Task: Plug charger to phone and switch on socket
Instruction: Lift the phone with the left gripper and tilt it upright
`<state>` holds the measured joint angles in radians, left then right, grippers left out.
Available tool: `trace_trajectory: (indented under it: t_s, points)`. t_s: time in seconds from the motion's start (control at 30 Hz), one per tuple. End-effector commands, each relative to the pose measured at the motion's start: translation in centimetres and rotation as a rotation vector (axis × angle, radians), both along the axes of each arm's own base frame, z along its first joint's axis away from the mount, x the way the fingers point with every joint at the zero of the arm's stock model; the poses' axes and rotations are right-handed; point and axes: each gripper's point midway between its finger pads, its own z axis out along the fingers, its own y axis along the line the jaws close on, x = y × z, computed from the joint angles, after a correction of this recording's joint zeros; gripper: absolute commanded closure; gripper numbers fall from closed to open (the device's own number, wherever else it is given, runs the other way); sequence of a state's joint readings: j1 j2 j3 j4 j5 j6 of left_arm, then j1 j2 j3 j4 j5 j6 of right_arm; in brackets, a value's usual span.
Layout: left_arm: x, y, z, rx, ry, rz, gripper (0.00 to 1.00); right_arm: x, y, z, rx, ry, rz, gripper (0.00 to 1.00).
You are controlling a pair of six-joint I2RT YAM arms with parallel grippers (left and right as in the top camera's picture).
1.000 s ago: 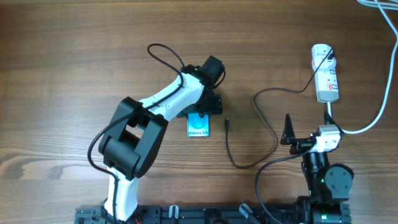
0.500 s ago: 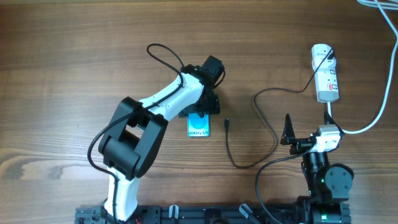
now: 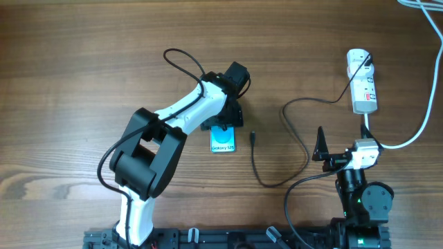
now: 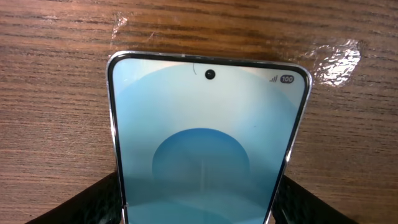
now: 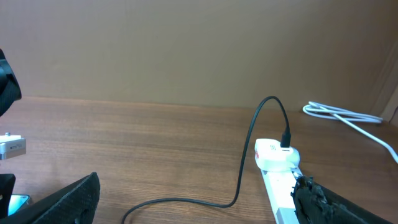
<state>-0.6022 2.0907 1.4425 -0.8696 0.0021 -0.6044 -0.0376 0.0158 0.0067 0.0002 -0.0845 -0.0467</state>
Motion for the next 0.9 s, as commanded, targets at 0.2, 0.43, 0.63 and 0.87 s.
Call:
trace_trajectory:
  t_s: [0.2,0.43,0.63,0.87]
  points:
    - [-1.0,-0.9,0.4,-0.065,0.083,0.012,0.25,0.0,0.0,0.1,-0.003,-0.005,-0.003,0.00]
    - [-1.3,-2.7,4.0,-0.297,0.157,0.044,0.25,0.0,0.0,0.1,-0.003,-0.005,-0.003,0.00]
    - [-1.7,-4.7,8.3,-0.652,0.275,-0.001,0.26,0.0,0.0,0.1,-0.003,-0.005,-0.003,0.00]
    - [-1.0,-5.0,14.4,-1.073,0.410,0.038,0.31,0.0,0.0,0.1,-0.003,-0.005,-0.003,0.00]
